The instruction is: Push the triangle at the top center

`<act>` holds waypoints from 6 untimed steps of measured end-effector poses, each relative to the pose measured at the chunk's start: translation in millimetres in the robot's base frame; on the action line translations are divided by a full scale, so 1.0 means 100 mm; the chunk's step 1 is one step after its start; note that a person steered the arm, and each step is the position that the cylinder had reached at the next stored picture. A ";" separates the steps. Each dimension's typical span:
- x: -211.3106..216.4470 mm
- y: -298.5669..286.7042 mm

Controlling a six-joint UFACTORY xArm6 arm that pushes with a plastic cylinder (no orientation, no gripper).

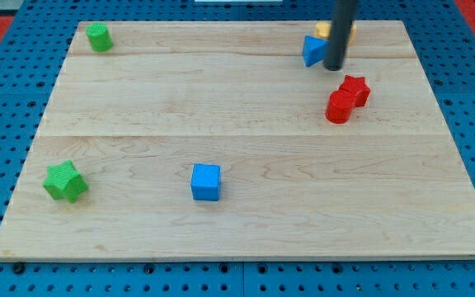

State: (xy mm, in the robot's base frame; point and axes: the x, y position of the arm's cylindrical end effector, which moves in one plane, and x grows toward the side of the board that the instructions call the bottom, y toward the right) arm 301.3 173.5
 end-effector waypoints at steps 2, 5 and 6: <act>-0.36 -0.70; -0.52 -1.94; -0.63 -1.86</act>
